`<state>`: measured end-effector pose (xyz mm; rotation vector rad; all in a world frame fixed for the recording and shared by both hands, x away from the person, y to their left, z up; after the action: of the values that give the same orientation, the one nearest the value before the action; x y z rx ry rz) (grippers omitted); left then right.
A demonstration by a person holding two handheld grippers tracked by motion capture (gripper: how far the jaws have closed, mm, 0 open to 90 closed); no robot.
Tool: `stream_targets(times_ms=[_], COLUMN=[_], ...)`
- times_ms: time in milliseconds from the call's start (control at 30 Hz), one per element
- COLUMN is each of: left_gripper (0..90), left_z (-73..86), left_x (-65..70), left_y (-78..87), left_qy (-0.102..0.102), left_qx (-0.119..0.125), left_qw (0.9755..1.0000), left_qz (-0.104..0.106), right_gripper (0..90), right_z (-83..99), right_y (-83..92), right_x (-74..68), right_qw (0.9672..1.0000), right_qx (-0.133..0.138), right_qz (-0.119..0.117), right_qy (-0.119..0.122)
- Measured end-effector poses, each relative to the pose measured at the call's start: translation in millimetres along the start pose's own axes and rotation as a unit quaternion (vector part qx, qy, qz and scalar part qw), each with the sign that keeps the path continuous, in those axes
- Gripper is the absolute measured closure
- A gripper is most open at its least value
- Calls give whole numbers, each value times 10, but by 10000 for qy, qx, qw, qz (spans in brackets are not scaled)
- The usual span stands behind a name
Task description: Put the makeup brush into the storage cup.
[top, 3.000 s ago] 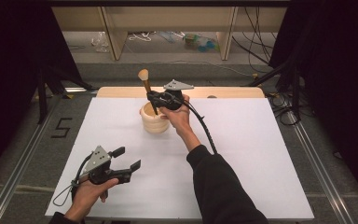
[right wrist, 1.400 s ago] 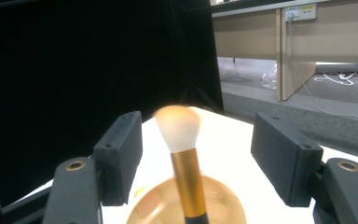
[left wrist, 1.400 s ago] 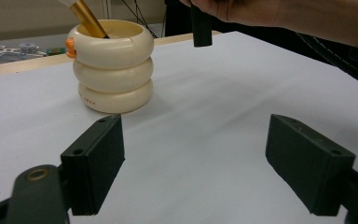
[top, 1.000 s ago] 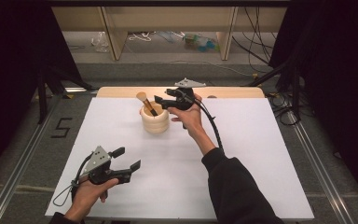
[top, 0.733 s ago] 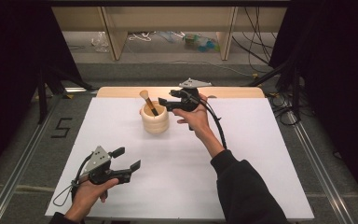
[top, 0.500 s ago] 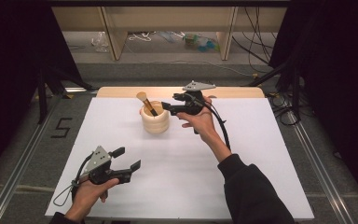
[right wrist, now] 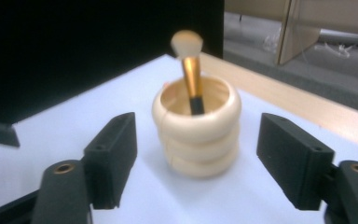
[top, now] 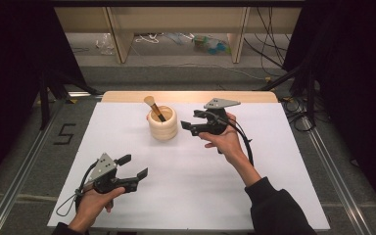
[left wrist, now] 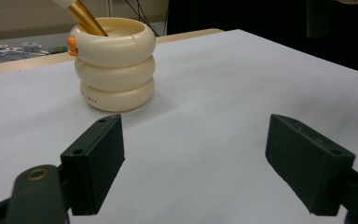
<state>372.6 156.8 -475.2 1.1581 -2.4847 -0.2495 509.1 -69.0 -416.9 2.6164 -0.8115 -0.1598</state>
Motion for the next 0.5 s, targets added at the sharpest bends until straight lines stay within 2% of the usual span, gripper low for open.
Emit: stream_targets(times_ms=[33, 67, 200, 267, 300, 367, 400, 500], left_gripper=[194, 194, 194, 194, 194, 194, 194, 194], left_z=[-1, -27, -27, -23, -23, -26, -28, -28], left_x=[1, 16, 28, 19, 16, 16, 22, 26], left_y=[0, -24, -38, -35, -34, -31, -34, -38], left_qy=[3, 123, 162, 141, 141, 113, 135, 154], left_qx=[-1, 174, 197, 161, 159, 157, 175, 184], left_qw=[10000, 9998, 9997, 9998, 9998, 9998, 9998, 9997], left_qz=[-10, -39, -18, -27, -28, -15, -9, -18], right_gripper=[294, 292, 246, 151, 154, 152, 156, 155], right_z=[19, 37, 82, 90, 99, 121, 131, 166], right_y=[19, 35, 86, 103, 114, 154, 172, 242], right_x=[-4, -11, -16, -15, -13, -39, -50, -58], right_qw=[10000, 10000, 10000, 10000, 9998, 10000, 9999, 10000], right_qx=[30, 55, 6, -32, -57, -47, -28, -49], right_qz=[8, -11, -38, 36, 128, 50, 44, 52], right_qy=[3, -9, -57, -70, -114, -37, -92, -57])
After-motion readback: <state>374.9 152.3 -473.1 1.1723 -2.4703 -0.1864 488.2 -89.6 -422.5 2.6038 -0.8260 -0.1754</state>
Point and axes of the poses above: each handheld gripper's, and its own axes: y roughly backward along the jaws, z roughly out of its underside, x roughly to its right, the point moved 7 cm from there along -y, roughly forward along the jaws, and after that the axes turned 9 degrees about y, right-handed, at the moved point
